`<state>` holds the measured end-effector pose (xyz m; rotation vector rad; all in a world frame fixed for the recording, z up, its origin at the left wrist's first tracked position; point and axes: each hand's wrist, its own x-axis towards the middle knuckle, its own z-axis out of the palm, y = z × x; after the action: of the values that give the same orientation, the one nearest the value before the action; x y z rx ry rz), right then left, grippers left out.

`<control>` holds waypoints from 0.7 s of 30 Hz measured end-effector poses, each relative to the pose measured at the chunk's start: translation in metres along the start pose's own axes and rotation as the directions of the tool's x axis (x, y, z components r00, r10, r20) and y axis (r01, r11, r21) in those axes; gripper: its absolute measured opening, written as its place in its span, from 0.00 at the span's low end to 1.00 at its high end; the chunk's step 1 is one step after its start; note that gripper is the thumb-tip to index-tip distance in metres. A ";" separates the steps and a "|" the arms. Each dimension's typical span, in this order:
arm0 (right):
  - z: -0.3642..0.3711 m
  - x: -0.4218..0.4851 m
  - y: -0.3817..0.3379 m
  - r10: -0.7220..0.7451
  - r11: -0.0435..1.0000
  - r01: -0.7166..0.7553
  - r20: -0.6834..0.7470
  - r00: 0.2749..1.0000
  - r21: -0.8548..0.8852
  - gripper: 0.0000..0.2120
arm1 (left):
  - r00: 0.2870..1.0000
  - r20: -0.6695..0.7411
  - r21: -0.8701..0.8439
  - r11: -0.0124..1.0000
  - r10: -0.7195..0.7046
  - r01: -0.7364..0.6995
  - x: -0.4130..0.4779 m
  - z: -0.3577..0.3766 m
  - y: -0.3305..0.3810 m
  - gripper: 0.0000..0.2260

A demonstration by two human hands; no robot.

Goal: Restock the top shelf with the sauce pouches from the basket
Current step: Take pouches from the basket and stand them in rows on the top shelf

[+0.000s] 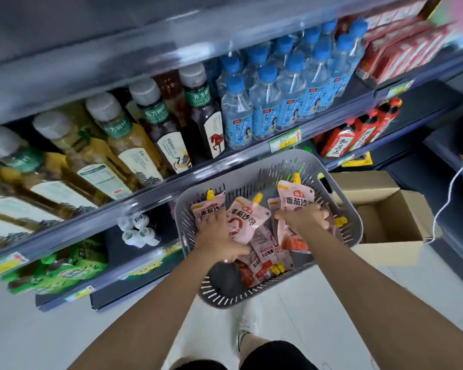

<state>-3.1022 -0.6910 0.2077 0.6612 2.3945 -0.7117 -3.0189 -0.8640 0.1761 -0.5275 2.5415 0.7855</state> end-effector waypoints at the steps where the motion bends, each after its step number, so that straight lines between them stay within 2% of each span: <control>1: -0.003 -0.009 -0.002 -0.012 1.000 0.012 -0.018 1.000 0.002 0.53 | 0.999 -0.026 0.019 0.999 0.033 -0.033 -0.007 -0.009 0.002 0.54; 5: -0.015 -0.055 -0.008 -0.083 0.996 0.088 -0.127 0.988 0.030 0.53 | 0.968 -0.190 0.047 0.986 0.165 -0.159 -0.045 -0.055 0.007 0.48; 10: -0.020 -0.134 -0.019 -0.337 0.941 0.327 -0.233 0.912 -0.082 0.52 | 0.842 -0.468 0.103 0.962 0.270 -0.251 -0.104 -0.121 -0.006 0.49; 12: -0.018 -0.165 -0.029 -0.406 0.913 0.398 -0.263 0.875 -0.087 0.52 | 0.781 -0.569 0.109 0.965 0.257 -0.239 -0.131 -0.145 -0.013 0.49; 16: -0.018 -0.222 -0.054 -0.476 0.864 0.504 -0.305 0.825 0.014 0.49 | 0.654 -0.730 0.059 0.972 0.196 -0.226 -0.182 -0.189 -0.035 0.50; 21: -0.021 -0.281 -0.089 -0.594 0.732 0.678 -0.430 0.679 0.060 0.49 | 0.482 -0.867 -0.030 0.954 0.125 -0.300 -0.232 -0.236 -0.060 0.50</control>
<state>-2.9573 -0.8260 0.4268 -0.0201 2.9770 -1.2440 -2.8636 -0.9986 0.4426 -0.8333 3.5580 1.0267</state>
